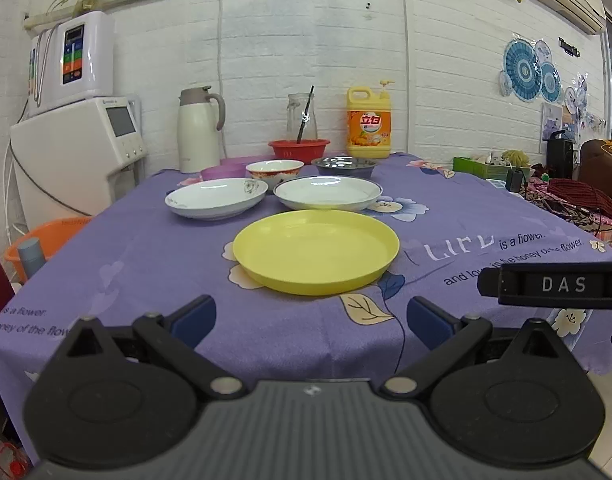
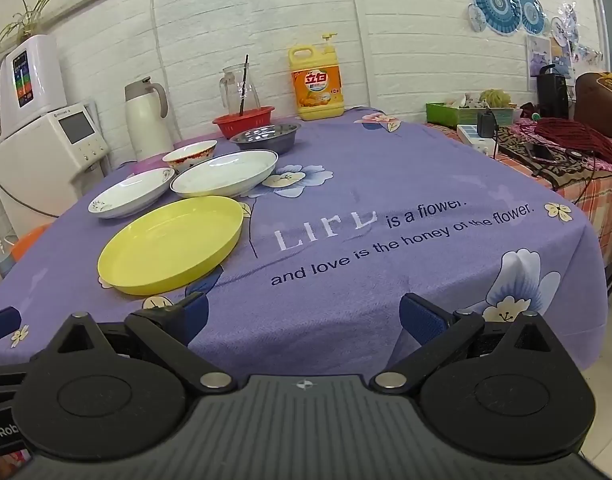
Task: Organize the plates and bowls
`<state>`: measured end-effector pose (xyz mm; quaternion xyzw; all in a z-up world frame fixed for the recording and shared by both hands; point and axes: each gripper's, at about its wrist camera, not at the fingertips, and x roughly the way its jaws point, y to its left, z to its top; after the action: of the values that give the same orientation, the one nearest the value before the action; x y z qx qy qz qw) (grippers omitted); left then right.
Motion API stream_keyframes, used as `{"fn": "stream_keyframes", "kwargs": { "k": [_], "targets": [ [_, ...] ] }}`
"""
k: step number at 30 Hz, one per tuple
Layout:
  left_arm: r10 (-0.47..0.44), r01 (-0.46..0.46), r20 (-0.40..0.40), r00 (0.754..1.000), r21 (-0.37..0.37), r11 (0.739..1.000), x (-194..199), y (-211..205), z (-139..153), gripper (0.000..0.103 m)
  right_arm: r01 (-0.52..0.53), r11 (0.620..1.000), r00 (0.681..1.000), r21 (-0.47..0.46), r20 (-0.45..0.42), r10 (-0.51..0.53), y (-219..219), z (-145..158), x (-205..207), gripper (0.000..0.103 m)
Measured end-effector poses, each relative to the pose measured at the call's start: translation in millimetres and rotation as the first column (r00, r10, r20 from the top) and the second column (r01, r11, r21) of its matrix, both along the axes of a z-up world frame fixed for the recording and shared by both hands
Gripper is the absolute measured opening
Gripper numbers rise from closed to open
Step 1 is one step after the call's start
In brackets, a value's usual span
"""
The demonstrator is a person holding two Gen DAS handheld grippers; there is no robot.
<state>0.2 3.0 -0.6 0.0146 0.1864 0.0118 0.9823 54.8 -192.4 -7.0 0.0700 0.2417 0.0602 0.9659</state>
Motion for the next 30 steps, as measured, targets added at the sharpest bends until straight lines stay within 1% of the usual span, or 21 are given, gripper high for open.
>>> {"fn": "stream_keyframes", "kwargs": {
  "k": [30],
  "targets": [
    [-0.005, 0.005, -0.011, 1.0, -0.009, 1.0, 0.6, -0.5, -1.9, 0.101, -0.031, 0.999, 1.0, 0.011, 0.001, 0.031, 2.9, -2.8, -1.6, 0.103]
  ]
}}
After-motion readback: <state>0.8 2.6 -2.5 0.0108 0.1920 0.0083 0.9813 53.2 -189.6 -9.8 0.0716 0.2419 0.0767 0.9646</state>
